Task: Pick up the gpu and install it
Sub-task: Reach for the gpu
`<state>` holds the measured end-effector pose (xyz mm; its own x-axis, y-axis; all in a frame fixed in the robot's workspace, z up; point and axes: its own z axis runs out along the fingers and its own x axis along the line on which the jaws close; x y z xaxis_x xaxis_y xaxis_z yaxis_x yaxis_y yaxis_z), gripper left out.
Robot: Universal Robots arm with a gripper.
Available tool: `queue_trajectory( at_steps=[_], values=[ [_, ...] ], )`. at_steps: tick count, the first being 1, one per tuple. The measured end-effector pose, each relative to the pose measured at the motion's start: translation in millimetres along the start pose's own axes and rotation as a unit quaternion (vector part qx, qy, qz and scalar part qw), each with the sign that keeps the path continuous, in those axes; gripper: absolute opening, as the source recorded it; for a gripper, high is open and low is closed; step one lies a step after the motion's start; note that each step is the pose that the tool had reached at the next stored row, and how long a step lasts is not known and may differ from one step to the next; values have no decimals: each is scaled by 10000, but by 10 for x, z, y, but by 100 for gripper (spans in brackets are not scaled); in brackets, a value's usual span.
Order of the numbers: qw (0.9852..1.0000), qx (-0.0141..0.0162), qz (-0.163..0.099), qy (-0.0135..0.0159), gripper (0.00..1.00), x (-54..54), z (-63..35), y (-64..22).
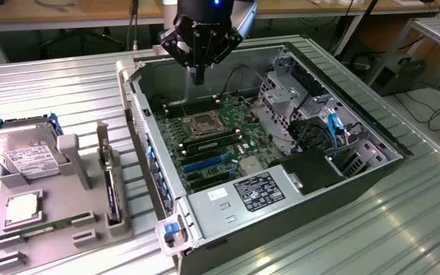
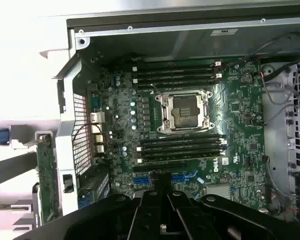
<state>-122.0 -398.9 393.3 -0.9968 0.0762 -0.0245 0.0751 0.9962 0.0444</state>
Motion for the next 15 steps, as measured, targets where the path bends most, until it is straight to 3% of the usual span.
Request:
queue_trajectory(
  at_steps=[15],
  values=[
    [10000,0,0,0,11,61,-2,-5]
  ],
)
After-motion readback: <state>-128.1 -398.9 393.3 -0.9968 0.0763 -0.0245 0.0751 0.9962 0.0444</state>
